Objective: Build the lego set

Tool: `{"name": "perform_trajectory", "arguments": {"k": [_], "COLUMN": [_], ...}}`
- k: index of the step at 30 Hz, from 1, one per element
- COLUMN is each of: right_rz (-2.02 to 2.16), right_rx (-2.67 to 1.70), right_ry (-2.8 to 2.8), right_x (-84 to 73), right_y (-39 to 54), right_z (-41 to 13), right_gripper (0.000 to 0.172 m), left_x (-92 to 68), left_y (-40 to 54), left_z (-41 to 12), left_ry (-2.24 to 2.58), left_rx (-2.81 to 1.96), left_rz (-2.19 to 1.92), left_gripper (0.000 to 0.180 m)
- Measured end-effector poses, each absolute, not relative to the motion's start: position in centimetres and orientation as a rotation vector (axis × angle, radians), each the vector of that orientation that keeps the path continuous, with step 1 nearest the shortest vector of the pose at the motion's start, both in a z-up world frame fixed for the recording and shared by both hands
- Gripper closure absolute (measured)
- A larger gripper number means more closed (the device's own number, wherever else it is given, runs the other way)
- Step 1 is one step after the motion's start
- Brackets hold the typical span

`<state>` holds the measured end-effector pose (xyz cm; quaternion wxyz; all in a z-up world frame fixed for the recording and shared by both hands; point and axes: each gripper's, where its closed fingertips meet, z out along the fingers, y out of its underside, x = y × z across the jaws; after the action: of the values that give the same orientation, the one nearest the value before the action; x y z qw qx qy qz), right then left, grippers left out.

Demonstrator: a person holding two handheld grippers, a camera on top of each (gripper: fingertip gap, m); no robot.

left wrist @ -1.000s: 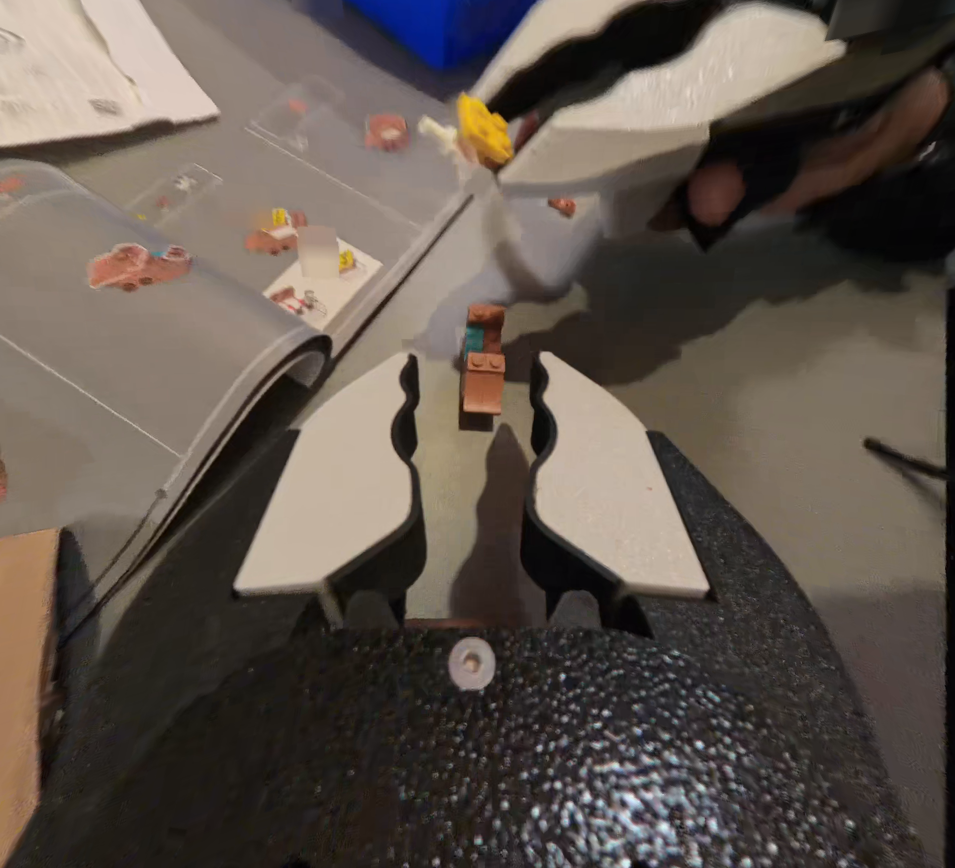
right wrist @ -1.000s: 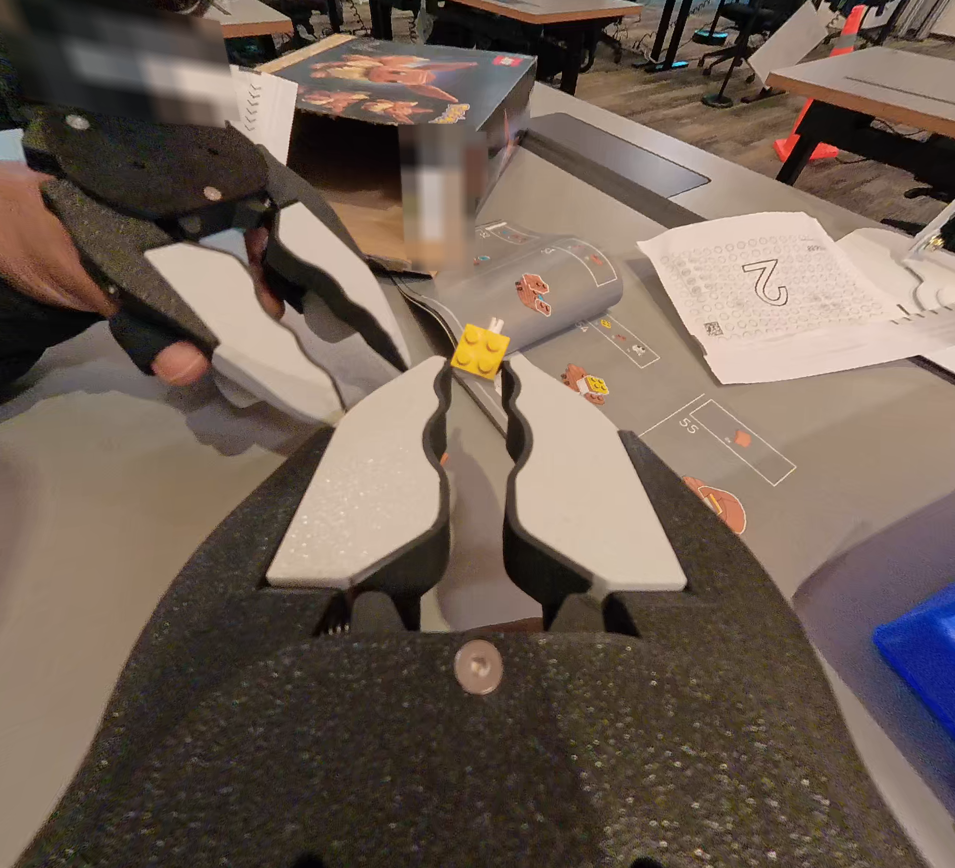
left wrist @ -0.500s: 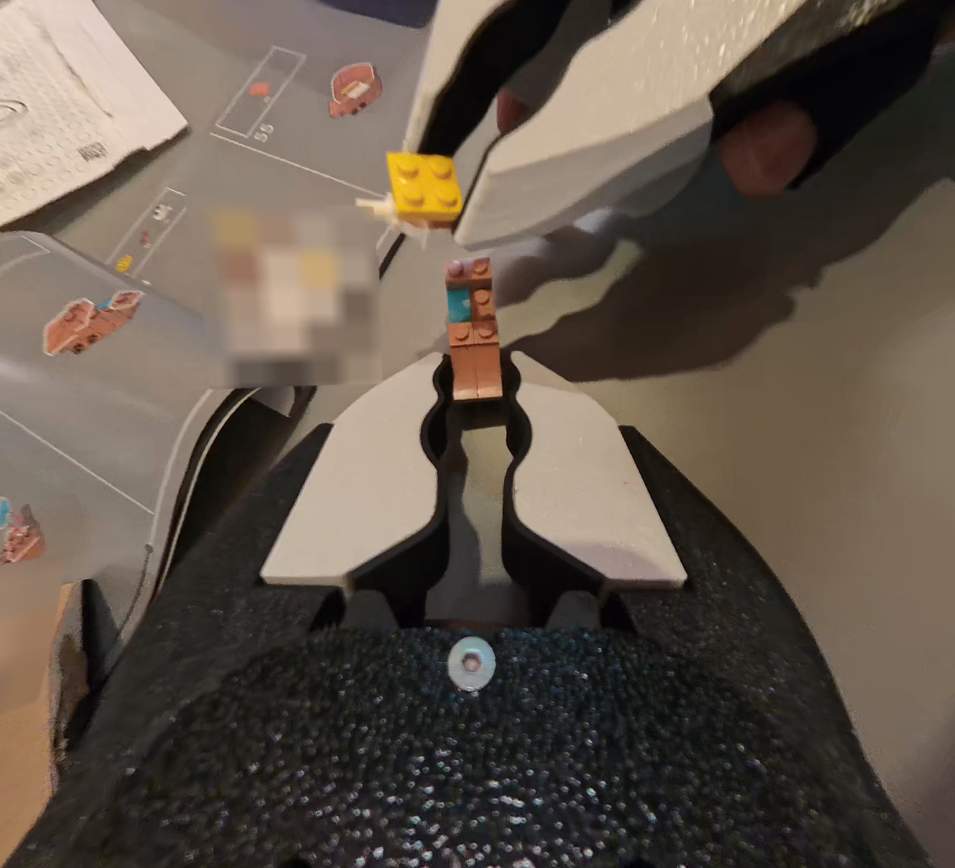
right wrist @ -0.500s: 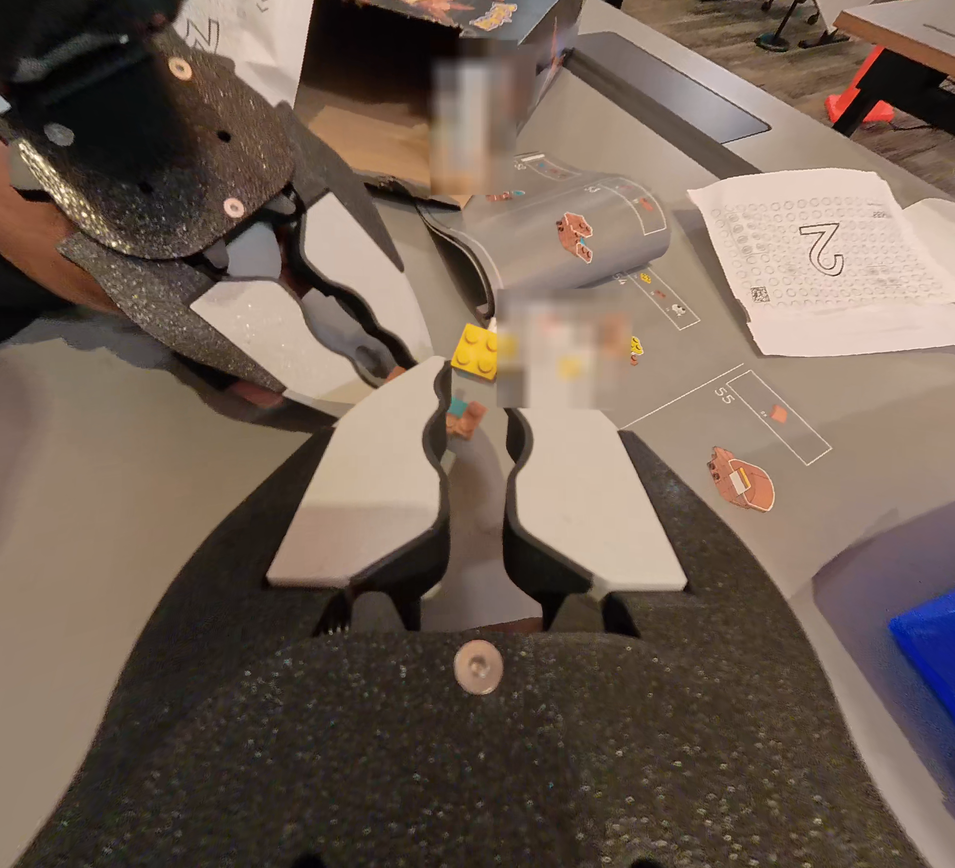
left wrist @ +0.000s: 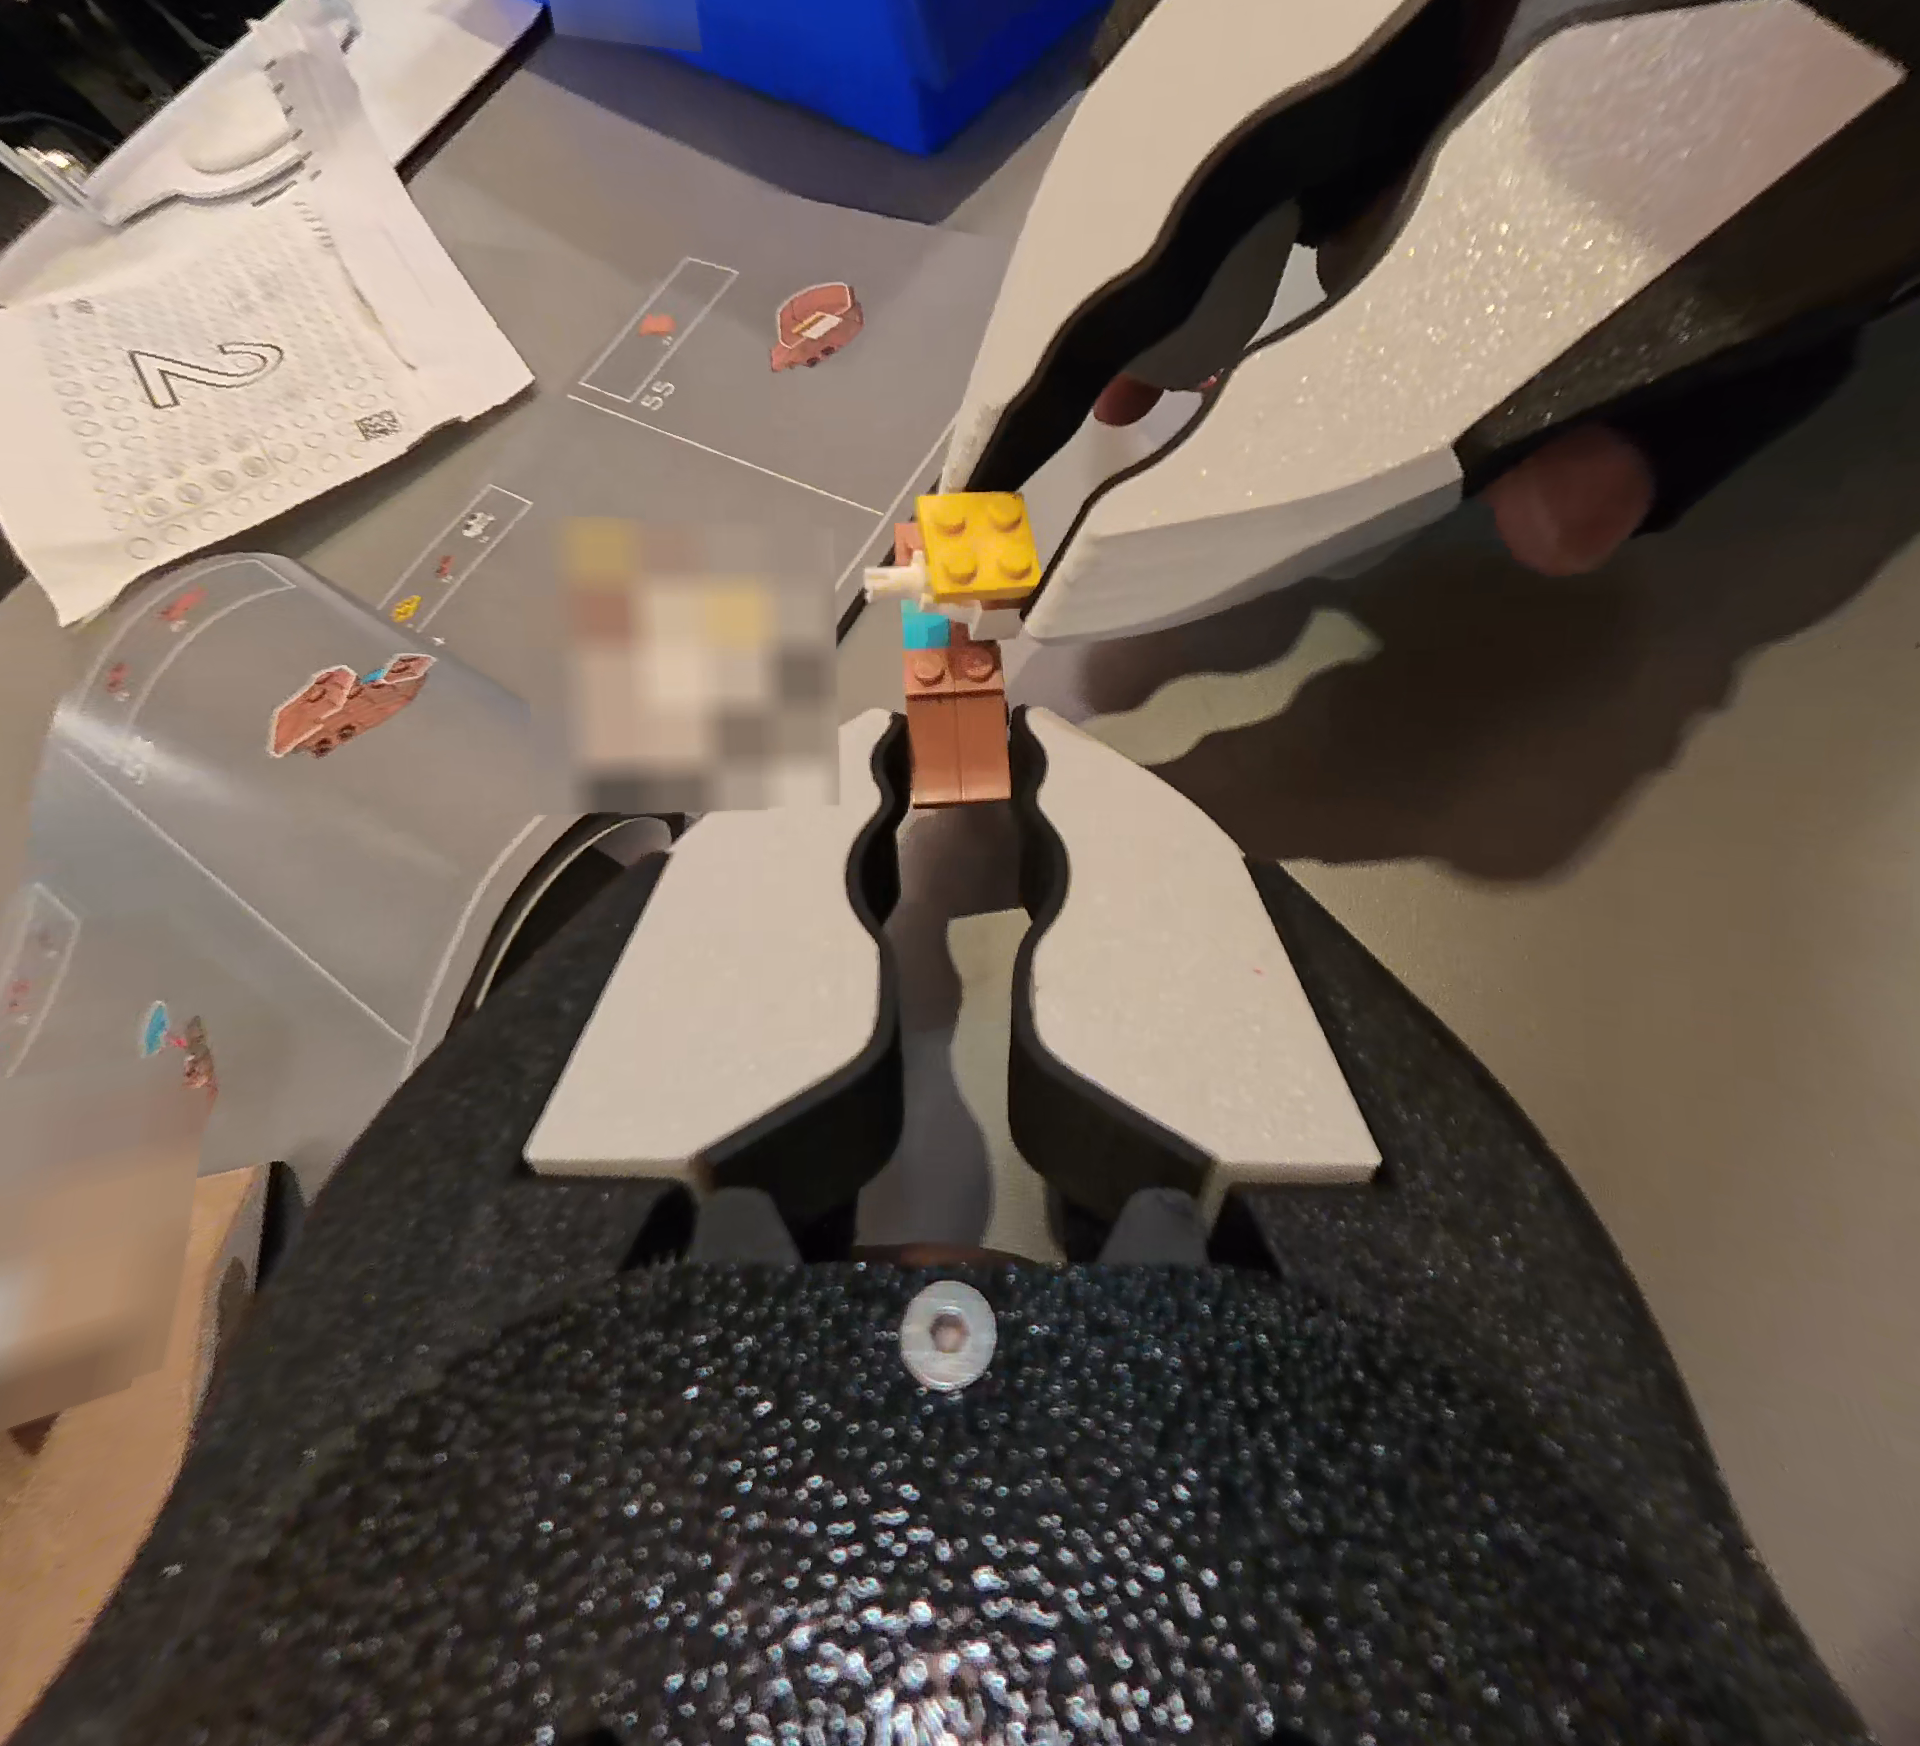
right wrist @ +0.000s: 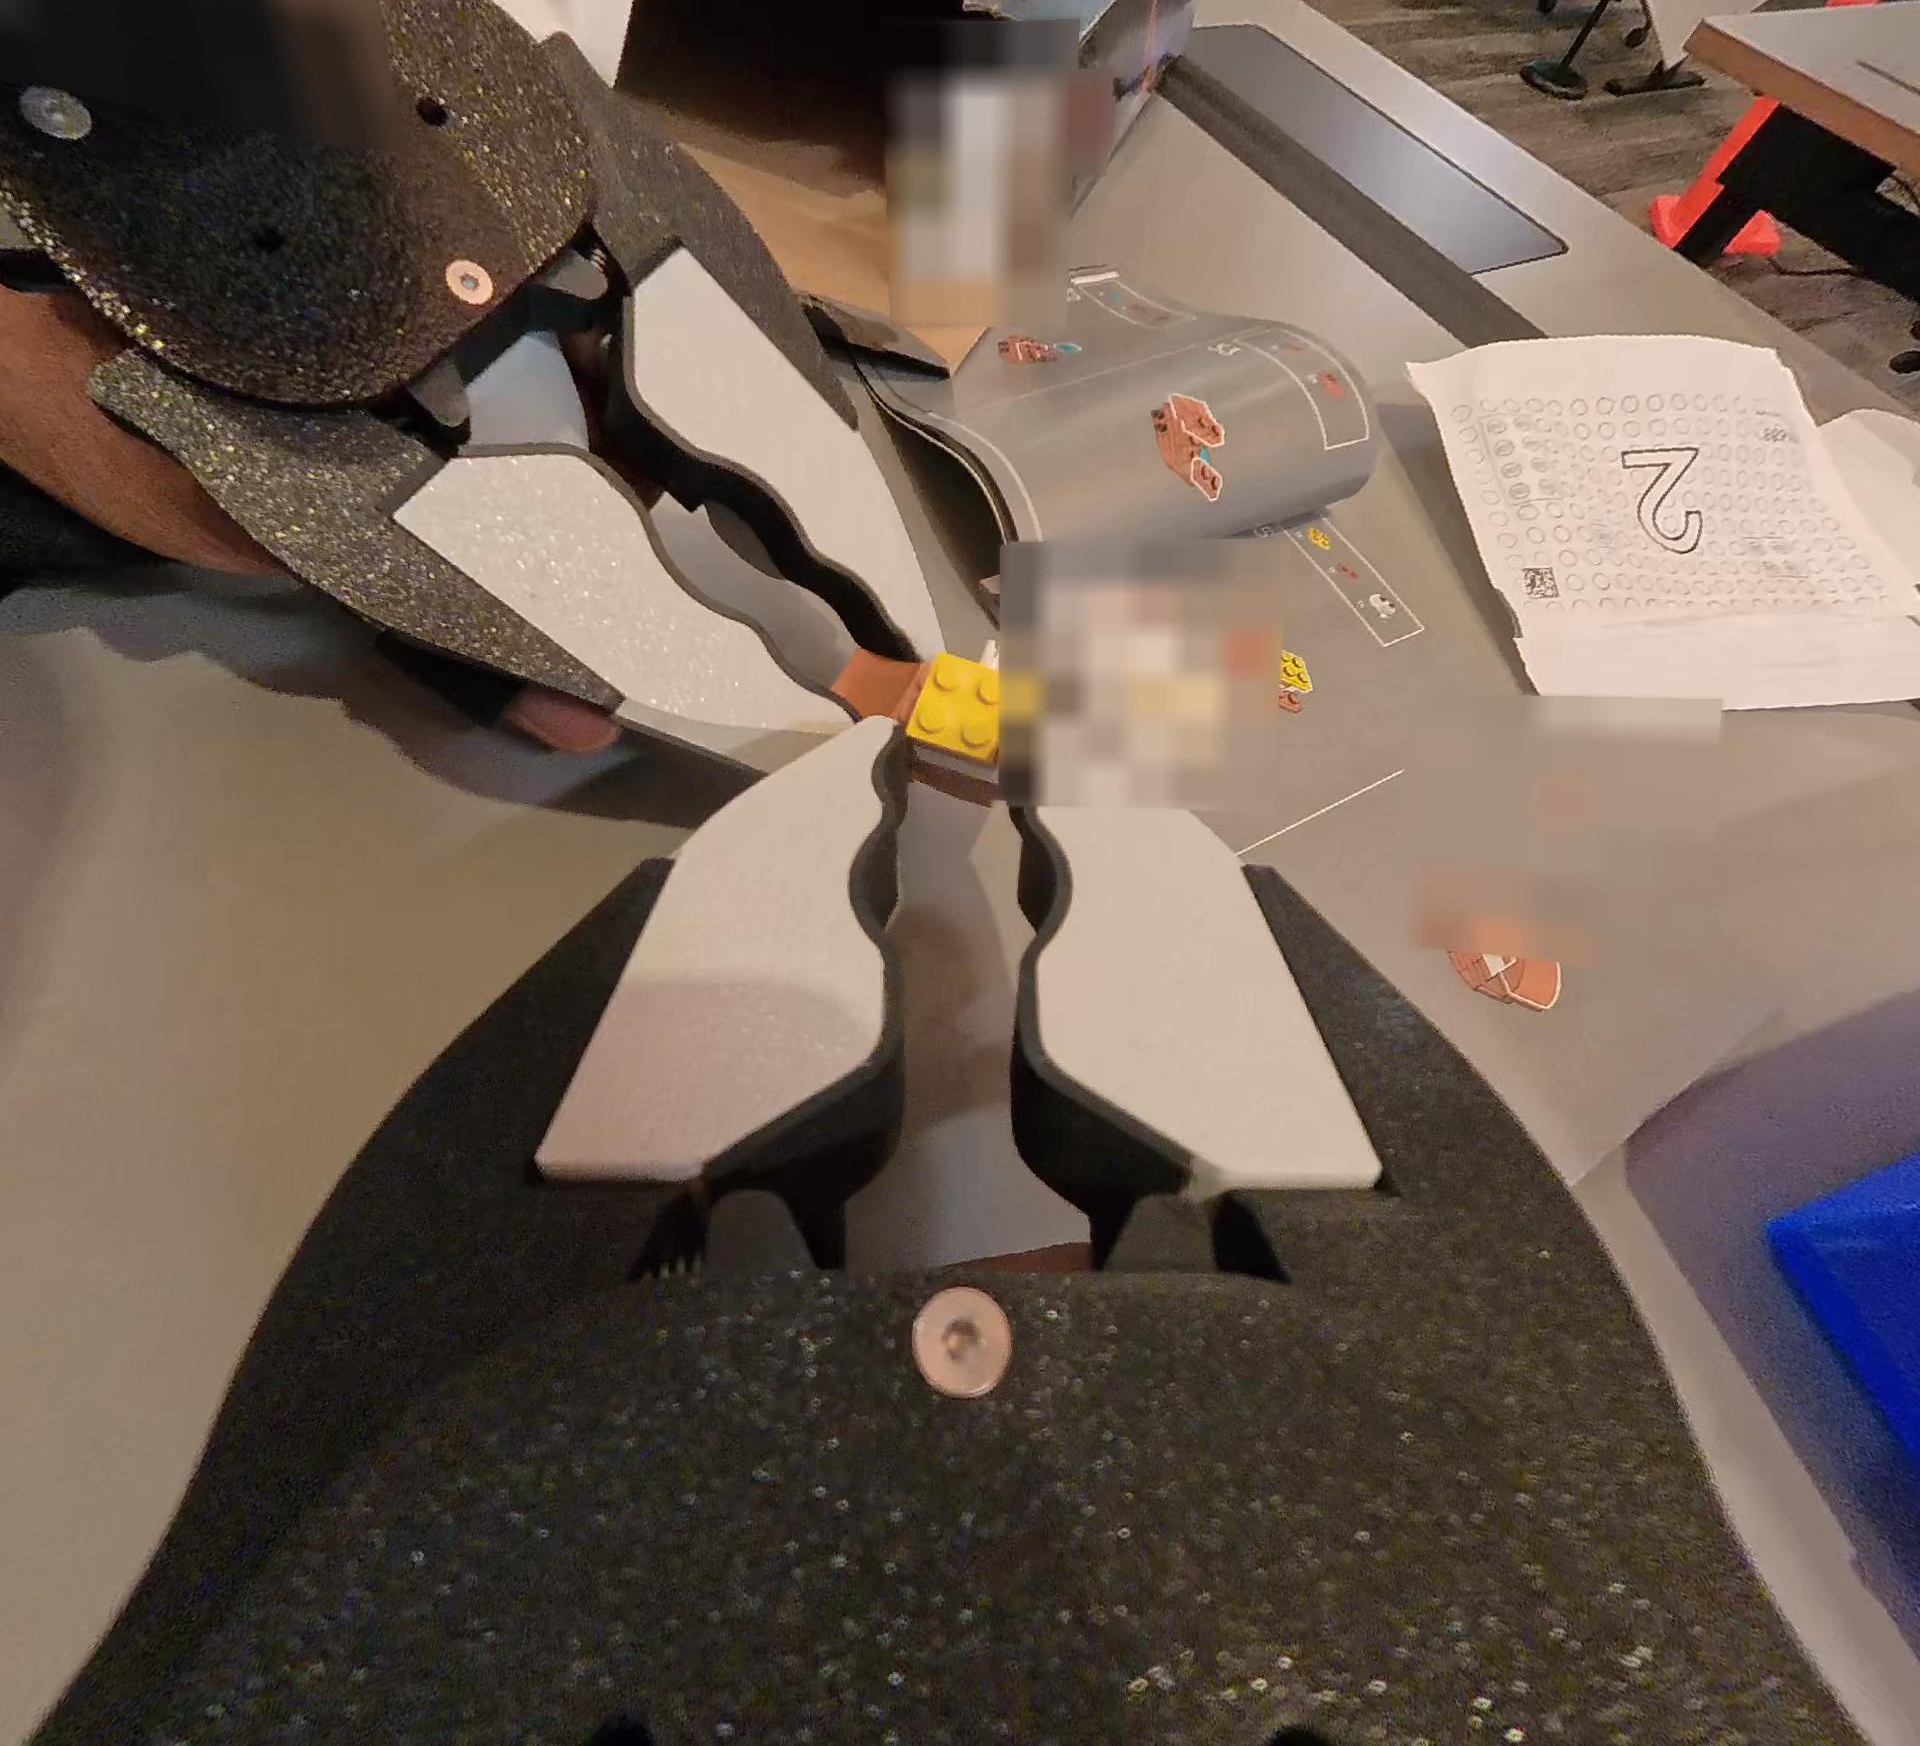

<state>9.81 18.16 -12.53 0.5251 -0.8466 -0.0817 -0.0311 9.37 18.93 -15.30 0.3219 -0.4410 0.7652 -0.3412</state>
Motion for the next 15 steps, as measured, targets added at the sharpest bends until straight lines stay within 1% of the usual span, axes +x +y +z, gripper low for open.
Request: {"name": "perform_trajectory", "arguments": {"k": [15], "right_rz": [-0.117], "right_rx": [-2.008], "right_ry": [-0.17], "right_x": [9.94], "right_y": [18.32], "right_z": [-12.36], "right_gripper": [0.154], "left_x": [9.44], "left_y": [18.86], "left_z": [-15.01], "left_ry": [1.993], "left_rx": [-1.141], "left_rz": [-0.889], "left_gripper": [0.163]}}
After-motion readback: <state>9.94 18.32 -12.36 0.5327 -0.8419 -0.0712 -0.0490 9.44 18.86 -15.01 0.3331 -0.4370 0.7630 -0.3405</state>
